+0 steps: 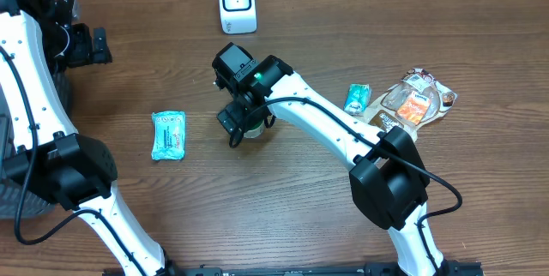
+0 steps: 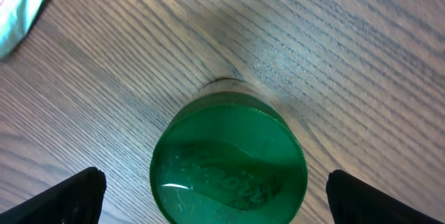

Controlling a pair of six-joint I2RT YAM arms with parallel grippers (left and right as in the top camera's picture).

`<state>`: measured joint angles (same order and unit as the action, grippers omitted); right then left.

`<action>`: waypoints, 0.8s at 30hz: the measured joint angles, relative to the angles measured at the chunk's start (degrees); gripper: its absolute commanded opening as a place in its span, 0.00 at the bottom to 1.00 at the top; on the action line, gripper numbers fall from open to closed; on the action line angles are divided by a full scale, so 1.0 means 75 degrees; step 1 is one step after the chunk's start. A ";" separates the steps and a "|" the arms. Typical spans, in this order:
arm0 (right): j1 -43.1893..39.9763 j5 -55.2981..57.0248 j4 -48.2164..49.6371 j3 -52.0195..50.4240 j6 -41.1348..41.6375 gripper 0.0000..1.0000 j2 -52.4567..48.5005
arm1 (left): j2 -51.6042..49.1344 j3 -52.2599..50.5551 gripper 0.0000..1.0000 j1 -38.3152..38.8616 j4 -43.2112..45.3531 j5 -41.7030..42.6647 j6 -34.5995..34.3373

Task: Scan the item barcode
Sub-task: 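Lower the right gripper around the jar lid and grasp it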

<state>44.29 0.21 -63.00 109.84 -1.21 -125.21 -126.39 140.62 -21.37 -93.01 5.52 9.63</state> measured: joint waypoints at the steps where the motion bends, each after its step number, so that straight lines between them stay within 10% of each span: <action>1: 0.0000 0.0000 -0.0003 0.0000 -0.0096 0.99 0.0000 | 0.0000 0.0000 1.00 0.0000 0.0000 0.0000 0.0000; 24: -0.0006 0.0006 0.0589 -0.0670 -0.1961 0.56 0.0000 | 0.0000 0.0000 0.99 0.0000 -0.0003 0.0000 0.0000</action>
<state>44.25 0.25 -58.59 104.81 -15.92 -125.21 -126.39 140.62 -21.37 -93.03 5.52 9.63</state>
